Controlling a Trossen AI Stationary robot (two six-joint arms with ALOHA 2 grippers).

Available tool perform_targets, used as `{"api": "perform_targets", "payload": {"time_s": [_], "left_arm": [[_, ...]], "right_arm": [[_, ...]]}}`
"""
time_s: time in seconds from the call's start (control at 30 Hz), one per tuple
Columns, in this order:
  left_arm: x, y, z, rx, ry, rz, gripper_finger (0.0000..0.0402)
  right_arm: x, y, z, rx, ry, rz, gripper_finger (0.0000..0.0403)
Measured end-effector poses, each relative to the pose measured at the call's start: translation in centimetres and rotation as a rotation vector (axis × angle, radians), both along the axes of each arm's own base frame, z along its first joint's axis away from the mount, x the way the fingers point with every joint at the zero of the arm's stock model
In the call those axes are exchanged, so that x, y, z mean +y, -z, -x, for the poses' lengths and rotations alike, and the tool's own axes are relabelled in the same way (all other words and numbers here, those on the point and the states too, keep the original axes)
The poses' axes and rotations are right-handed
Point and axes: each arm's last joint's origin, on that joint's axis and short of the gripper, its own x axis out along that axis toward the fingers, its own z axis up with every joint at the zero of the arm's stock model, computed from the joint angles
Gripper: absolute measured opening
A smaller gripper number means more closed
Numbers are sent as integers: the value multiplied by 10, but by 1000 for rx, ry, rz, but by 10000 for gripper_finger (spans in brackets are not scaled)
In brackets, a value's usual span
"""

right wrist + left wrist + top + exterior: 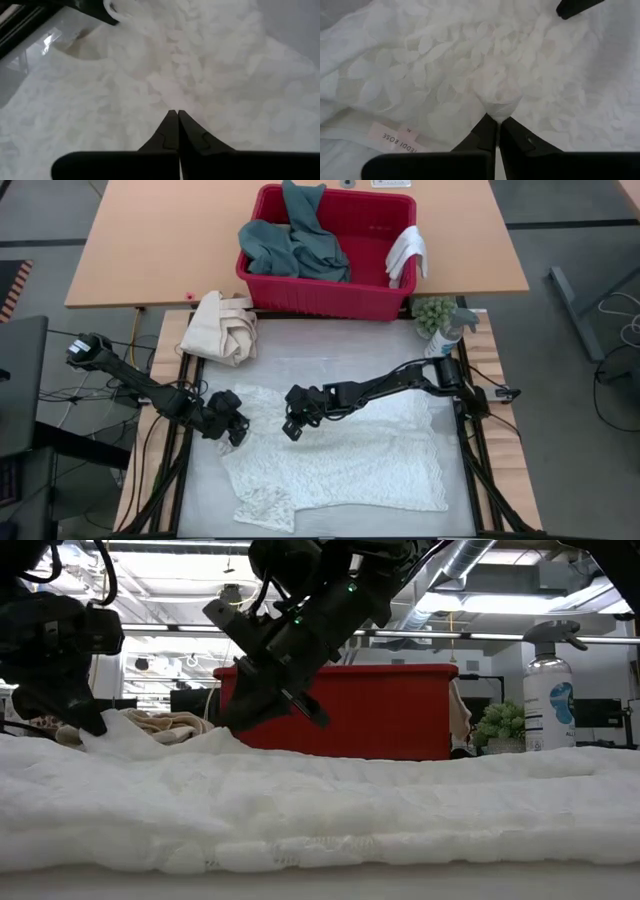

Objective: Fold Laundry from Bin
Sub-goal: Fold the white shirt

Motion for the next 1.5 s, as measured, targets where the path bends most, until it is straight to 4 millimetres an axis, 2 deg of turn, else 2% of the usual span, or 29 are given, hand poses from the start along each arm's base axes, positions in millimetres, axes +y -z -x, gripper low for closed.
{"api": "perform_targets", "payload": {"time_s": [0.17, 0.23, 0.33, 0.47, 0.53, 0.6, 0.73, 0.83, 0.9, 1.03, 1.07, 1.2, 1.5], "left_arm": [[0, 0, 0, -3, 5, 4, 0], [0, 0, 0, -2, 5, 2, 0], [0, 0, 0, -3, 3, 0, 0], [0, 0, 0, -6, 1, 1, 0], [0, -1, -1, -7, 1, 4, 0], [0, 0, -1, -6, 2, 6, 0], [0, 0, -1, -6, 1, 4, 0], [0, 0, -1, -7, 1, -2, 0], [0, 0, -1, -8, 1, -3, 0], [0, -1, -1, -8, 0, -4, 0], [0, -1, -1, -9, -1, -4, 0], [-1, -2, -2, -30, -4, 4, 0], [1, -9, 0, -91, -37, 48, 0]], "right_arm": [[-9, -19, 7, -5, 95, -13, 24], [-17, -19, 9, 28, 136, -88, 56], [-22, -10, 11, 93, 159, -221, 129], [-15, 2, 6, 99, 182, -297, 225], [-9, 7, 3, 81, 175, -312, 249], [-4, 10, 2, 76, 166, -313, 254], [-4, 10, 2, 78, 166, -302, 237], [-8, 10, 1, 71, 165, -264, 205], [-9, 9, 0, 57, 152, -252, 164], [-11, 8, -1, 34, 122, -230, 44], [-11, 8, -2, 29, 110, -220, 25], [-11, 4, -2, 14, 107, -214, 19], [-7, -23, 6, -28, 165, -103, 18]]}}
